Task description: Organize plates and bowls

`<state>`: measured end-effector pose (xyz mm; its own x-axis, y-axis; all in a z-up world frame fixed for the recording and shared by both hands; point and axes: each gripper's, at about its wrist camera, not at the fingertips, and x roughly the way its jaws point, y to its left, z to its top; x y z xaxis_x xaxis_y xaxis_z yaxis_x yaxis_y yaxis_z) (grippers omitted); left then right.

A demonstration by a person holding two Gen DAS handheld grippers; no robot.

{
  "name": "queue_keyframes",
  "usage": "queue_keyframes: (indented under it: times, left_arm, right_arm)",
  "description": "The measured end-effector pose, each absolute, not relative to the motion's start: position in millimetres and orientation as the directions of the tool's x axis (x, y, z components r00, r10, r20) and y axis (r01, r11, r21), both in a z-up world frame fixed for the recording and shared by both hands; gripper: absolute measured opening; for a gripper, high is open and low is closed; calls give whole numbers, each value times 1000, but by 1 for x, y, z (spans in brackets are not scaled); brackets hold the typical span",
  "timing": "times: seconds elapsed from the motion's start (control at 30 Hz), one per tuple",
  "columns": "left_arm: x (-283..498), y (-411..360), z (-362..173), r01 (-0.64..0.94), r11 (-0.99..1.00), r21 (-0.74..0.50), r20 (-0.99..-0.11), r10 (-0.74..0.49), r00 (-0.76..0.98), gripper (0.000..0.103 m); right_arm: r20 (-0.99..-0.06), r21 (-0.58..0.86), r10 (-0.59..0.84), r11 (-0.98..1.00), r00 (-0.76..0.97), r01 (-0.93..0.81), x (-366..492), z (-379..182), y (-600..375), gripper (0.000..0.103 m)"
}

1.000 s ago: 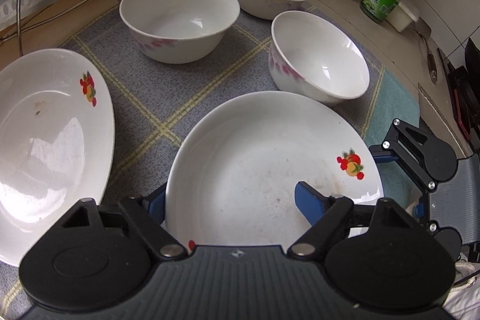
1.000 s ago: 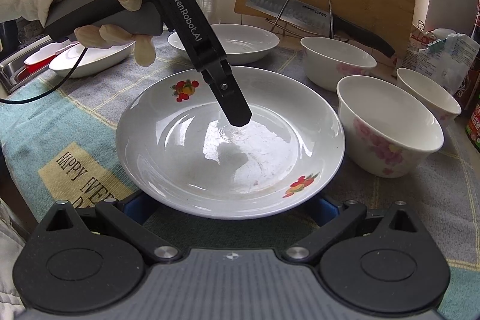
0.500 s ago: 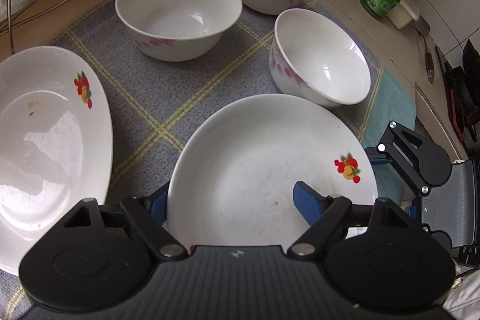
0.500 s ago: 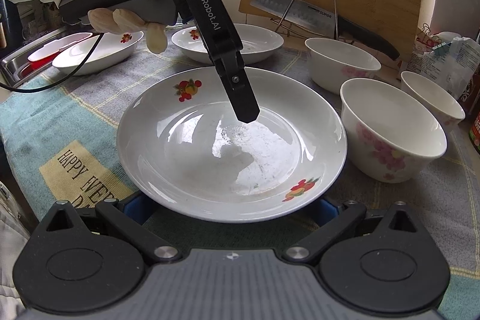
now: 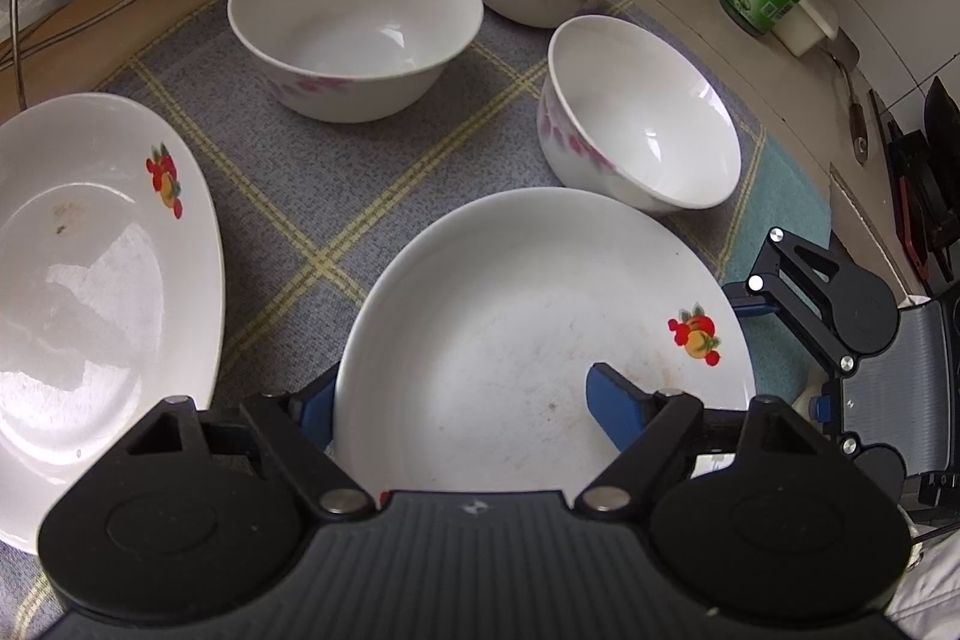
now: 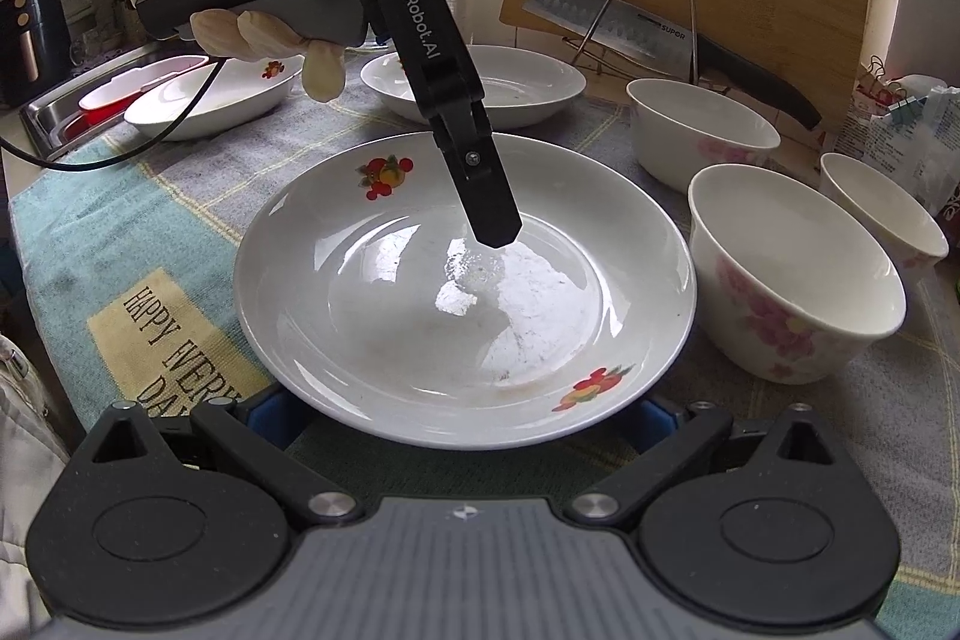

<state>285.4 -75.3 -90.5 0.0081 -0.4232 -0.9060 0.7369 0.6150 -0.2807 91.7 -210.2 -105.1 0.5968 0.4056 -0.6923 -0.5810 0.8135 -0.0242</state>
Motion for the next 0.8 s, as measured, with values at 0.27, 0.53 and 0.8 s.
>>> queue_keyframes:
  times: [0.27, 0.53, 0.8]
  left_arm:
    - [285, -76, -91, 740, 613, -276, -907, -420, 10, 82]
    - [282, -75, -91, 752, 603, -267, -907, -422, 16, 82]
    - [284, -76, -91, 757, 598, -263, -906, -424, 20, 82]
  right_arm:
    - [-696, -19, 408, 812, 591, -583, 94, -105, -209, 103]
    - [-712, -28, 389, 816, 584, -577, 94, -104, -206, 103]
    - [-705, -18, 390, 825, 593, -565, 94, -106, -208, 103]
